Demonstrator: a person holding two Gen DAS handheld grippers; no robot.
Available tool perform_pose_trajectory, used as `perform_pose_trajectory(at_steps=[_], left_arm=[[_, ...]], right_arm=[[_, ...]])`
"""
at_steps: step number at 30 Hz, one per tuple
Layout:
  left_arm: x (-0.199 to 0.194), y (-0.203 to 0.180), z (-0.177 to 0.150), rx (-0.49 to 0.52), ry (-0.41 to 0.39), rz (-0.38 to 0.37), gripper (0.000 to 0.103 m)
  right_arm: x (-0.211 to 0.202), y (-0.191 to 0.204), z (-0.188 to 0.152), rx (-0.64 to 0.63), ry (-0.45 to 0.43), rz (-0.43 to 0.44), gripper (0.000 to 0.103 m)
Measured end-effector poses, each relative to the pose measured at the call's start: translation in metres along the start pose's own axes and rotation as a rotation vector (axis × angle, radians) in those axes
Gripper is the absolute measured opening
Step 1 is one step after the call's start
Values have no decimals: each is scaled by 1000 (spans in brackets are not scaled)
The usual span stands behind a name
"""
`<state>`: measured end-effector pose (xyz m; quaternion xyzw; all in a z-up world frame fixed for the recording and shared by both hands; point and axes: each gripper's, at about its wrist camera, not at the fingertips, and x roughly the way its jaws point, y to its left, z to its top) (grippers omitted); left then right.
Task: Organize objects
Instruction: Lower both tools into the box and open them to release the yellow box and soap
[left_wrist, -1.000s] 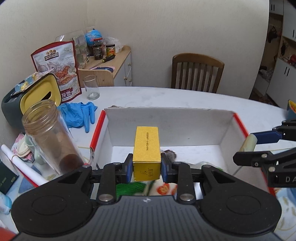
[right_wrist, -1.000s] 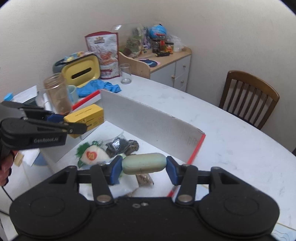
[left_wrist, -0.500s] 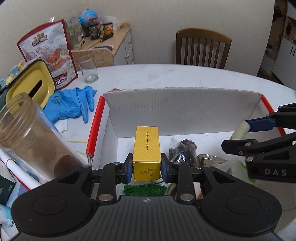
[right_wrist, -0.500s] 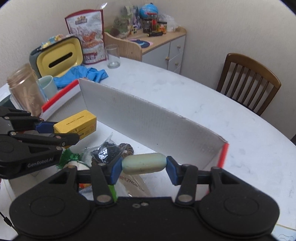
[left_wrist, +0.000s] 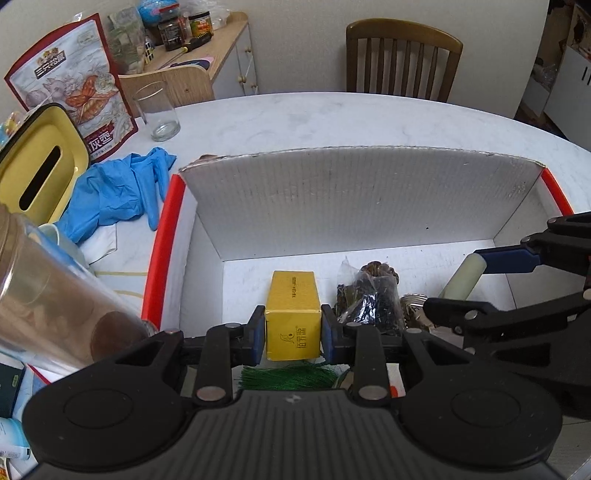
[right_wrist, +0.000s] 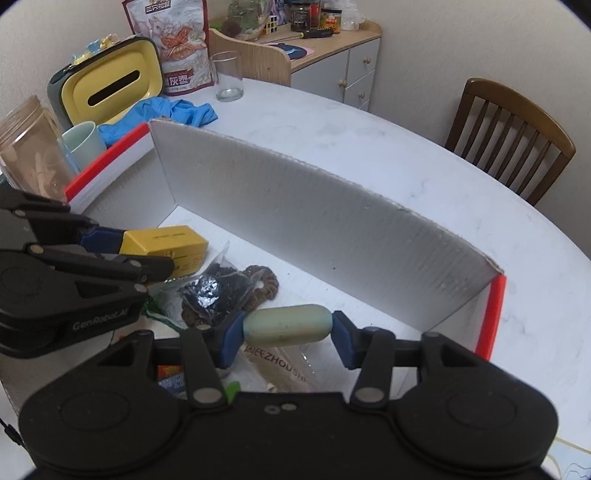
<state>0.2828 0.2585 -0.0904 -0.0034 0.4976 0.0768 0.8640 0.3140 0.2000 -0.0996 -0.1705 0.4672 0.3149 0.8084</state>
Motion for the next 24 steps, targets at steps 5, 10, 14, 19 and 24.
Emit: perform_pose_trajectory(at_steps=[5,10,14,19,24], left_arm=[[1,0,-1,6,16,-7,29],[1,0,-5,5,39,-11,29],[-4,-1,-7,0,40,-23,29],[-14,-6,-10,6,19,-14,30],[-29,-10,-14,8,-5,-21,39]], right_arm=[[2,-1,-1,6,27,-2,50],[-3,-3,-3,9,17,-8,56],[-11,-5,-6,7,-2,-4,60],[-24,-2,-10,-13,-32,15,65],[-40,0,-15,-33,-69,15,69]])
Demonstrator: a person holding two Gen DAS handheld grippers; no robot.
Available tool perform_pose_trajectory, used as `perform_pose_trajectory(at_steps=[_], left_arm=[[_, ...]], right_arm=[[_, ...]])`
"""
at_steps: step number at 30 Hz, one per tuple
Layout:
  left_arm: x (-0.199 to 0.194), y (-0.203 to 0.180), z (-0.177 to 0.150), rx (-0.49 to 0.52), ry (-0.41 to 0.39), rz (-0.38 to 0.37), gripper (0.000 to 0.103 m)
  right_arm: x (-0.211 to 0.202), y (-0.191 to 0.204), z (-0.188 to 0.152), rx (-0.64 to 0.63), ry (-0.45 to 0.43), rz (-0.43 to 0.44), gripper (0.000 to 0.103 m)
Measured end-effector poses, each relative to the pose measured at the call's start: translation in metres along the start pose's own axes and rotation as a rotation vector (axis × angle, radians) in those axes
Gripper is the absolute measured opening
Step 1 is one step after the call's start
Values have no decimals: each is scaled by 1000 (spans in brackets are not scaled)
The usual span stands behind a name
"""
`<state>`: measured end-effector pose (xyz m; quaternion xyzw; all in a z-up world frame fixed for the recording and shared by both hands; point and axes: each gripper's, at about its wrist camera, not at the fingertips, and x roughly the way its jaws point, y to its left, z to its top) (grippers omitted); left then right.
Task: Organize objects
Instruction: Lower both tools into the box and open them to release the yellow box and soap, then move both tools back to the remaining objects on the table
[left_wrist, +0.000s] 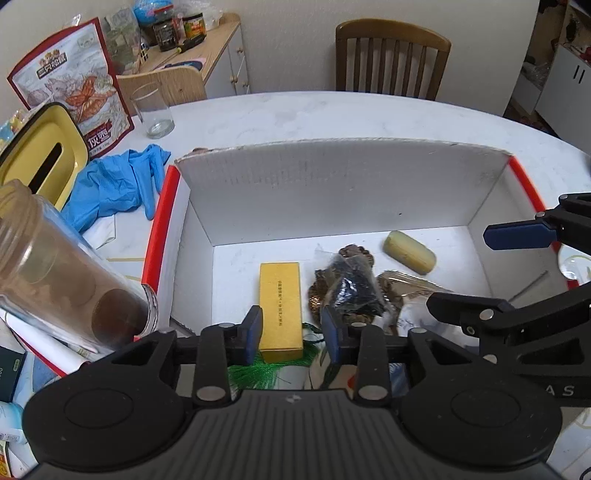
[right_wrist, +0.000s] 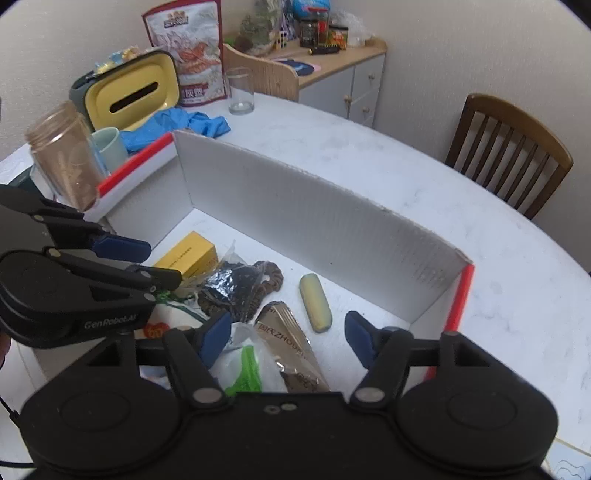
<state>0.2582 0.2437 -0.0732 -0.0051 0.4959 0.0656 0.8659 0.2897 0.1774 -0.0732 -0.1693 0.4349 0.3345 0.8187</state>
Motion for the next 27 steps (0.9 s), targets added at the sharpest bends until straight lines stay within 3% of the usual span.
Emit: perform_pose_trajectory(at_steps=[3,16,18,27], left_arm=[[-12,-3,-3,5,-29,4,51],[-59,-28,-15,-4,-111,-31,67],[-66,-35,-18,-5,-129,-29,76],[-93,-71,-26,-14,-181,-61,80]], right_arm=[[-13,-2,-3,1,-23,16,71],[-80,-22,-34,2,-143,98,87],[-89,-25,-42,-16,-162,110,91],[-132,-57,-83,-19,-230,157,101]])
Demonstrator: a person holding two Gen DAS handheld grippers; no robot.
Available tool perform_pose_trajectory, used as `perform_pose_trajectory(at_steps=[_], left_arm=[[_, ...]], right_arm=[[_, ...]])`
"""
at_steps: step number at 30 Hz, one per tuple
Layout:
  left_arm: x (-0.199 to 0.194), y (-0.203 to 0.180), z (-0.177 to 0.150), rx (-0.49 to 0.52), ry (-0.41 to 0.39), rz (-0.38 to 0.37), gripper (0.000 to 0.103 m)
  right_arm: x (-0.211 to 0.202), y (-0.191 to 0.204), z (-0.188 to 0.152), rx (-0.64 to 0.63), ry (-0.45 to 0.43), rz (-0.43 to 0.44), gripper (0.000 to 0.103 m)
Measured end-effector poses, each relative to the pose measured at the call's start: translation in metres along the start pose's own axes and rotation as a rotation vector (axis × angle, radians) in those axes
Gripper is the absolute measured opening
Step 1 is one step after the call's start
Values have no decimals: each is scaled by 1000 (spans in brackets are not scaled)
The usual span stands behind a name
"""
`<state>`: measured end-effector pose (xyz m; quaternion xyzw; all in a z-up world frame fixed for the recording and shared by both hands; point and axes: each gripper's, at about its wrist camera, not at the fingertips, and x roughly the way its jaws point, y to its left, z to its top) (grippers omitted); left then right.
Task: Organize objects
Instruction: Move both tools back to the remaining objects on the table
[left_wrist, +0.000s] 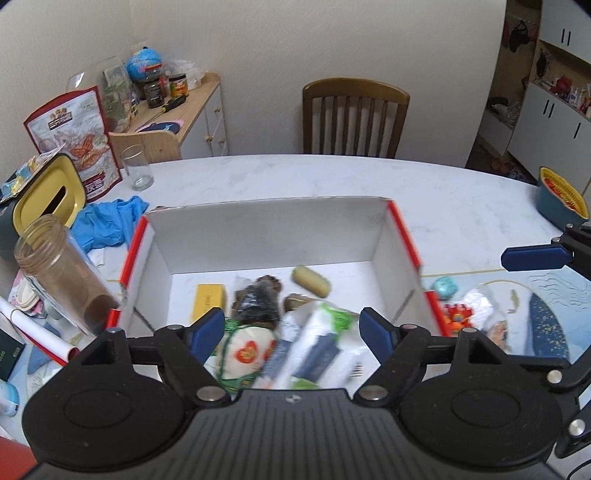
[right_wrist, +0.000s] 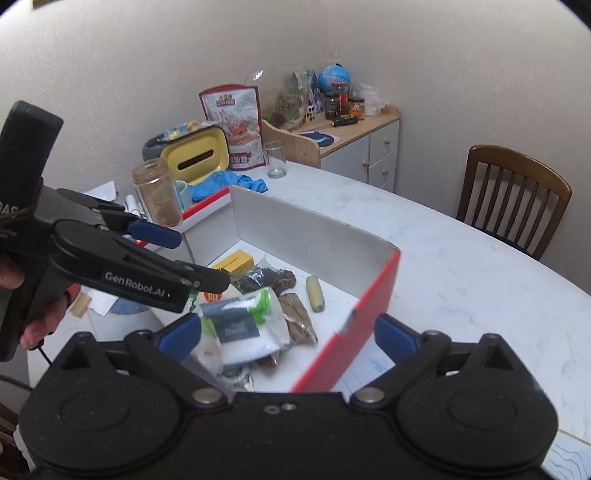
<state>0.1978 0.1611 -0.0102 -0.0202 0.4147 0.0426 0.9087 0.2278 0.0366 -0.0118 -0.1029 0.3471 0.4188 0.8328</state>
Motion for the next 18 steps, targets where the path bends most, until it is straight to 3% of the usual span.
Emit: perform_pose_trajectory(at_steps=[16,18], left_arm=[[-3,-89,-13,-7,-22,-89,87],[-1,-98,-14,-17,-29,-107,93]], right_arm=[[-66,-74,-64,-4,28,-68,102],[-70,-86,-72,14,43,-73,102]])
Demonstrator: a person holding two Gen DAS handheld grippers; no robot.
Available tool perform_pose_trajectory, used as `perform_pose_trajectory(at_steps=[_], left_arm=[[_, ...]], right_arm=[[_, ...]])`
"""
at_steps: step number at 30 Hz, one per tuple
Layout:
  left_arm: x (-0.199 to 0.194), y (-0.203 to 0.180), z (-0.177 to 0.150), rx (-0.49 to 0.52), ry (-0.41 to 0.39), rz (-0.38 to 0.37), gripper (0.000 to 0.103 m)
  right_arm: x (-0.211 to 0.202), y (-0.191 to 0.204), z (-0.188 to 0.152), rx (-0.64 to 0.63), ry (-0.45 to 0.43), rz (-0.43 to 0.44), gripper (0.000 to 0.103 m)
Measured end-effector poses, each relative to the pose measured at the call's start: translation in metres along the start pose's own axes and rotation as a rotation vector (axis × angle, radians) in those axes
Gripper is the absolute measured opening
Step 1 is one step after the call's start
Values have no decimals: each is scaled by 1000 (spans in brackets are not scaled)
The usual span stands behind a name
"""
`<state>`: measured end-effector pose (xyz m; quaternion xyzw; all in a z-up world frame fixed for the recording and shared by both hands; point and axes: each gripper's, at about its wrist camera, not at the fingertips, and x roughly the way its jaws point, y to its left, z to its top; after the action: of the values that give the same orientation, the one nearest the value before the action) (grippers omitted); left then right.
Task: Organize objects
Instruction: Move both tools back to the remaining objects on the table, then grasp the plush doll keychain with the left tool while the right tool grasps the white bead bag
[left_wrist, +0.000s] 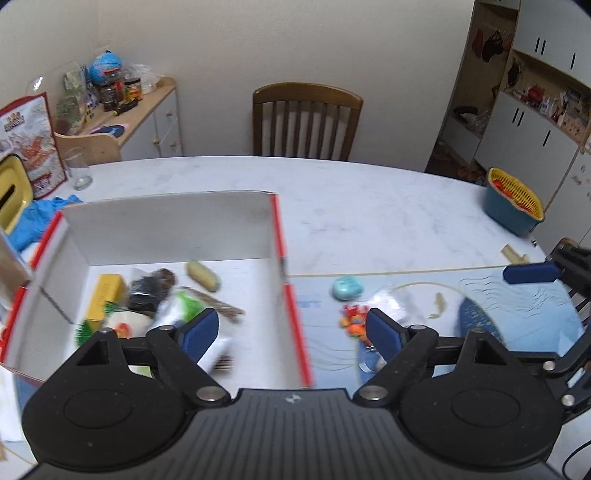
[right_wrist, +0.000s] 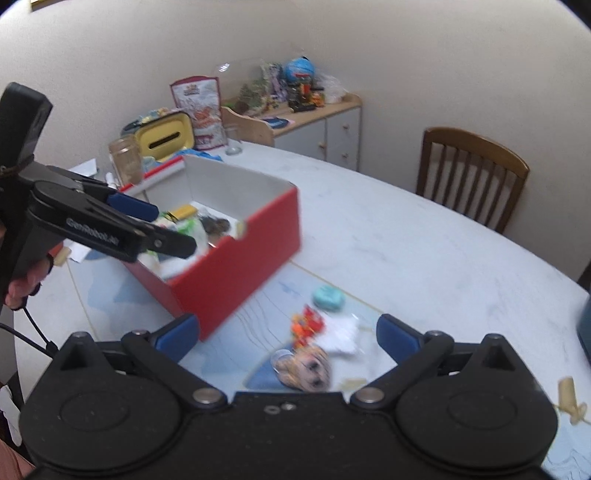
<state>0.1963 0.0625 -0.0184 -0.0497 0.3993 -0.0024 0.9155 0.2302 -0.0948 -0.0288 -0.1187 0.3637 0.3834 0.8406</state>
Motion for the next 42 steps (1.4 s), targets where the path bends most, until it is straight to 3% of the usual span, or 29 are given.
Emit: perform_pose_trajectory(at_steps=[3,10,16,31,42], left_arm=[[5,-16,-3,1,-15,-16,102],[20,-55,-13,28,-15,-84,102],[38,-88,-28,83,-17,-67,102],[97,-110,-60,45,30,-23,102],[117,-125,-66,97,29,-12,102]], right_arm=[[-3,-18,-7,24,11,-15,102],[-2,-64,-12,89,20,-63,102],[16,-88,-14,112,31,-62,102],[97,-105,-19,117,147,1,100],[130,-97,-14,110,190,125,88]])
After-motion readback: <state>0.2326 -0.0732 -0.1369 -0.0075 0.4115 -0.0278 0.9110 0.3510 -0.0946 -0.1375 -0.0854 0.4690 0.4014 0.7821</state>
